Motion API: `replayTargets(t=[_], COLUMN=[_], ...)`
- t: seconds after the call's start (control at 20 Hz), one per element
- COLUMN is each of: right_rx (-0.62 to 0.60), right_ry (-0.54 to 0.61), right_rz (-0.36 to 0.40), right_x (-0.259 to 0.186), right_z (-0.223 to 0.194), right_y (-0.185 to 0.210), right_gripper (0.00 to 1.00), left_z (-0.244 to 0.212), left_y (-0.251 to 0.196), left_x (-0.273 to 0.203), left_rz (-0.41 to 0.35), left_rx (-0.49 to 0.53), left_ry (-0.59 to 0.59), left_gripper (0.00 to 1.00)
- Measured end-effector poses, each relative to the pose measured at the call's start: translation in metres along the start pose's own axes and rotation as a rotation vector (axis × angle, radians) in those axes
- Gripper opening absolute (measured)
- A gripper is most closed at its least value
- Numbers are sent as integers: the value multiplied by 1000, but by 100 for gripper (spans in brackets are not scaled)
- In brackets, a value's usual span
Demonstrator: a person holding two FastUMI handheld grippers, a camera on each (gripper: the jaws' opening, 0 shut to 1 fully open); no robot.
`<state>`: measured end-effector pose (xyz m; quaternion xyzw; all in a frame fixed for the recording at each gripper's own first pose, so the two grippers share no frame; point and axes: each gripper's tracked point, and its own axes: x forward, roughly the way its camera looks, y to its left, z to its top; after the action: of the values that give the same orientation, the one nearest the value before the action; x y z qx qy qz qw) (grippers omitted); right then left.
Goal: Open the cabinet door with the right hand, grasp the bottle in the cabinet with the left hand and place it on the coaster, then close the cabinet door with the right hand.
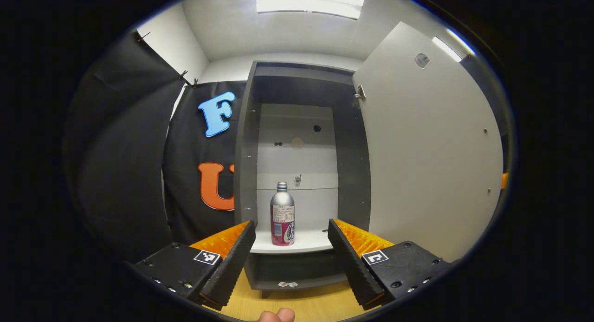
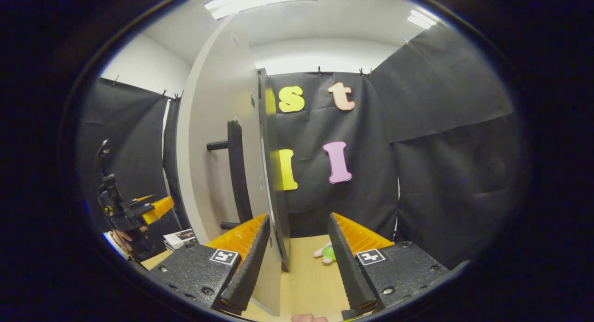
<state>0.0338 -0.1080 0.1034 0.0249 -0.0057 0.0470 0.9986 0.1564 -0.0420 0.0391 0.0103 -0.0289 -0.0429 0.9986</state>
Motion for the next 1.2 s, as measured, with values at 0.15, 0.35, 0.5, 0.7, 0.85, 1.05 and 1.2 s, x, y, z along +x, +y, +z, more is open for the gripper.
replayTargets(t=[0.15, 0.35, 0.5, 0.7, 0.85, 1.05, 1.2], right_rx=[19, 19, -8, -26, -18, -8, -12], right_ry=[12, 19, 11, 17, 18, 20, 16], right_rz=[1, -10, -25, -38, -41, -45, -47], right_x=[1, 0, -1, -3, -2, 0, 1], right_z=[-1, 0, 2, 3, 3, 2, 2], right_y=[2, 1, 1, 1, 0, 0, 0], right_gripper=[78, 78, 79, 78, 78, 78, 79], left_z=[-7, -19, -43, -66, -75, -68, -69], left_y=[11, 23, 31, 39, 35, 38, 43], left_x=[49, 113, 150, 187, 199, 205, 205], left_rz=[4, 18, 37, 66, 70, 74, 77], left_rx=[-9, -8, -42, -37, -31, -21, -18], left_ry=[40, 67, 127, 170, 178, 141, 145], left_gripper=[95, 95, 95, 95, 95, 95, 79])
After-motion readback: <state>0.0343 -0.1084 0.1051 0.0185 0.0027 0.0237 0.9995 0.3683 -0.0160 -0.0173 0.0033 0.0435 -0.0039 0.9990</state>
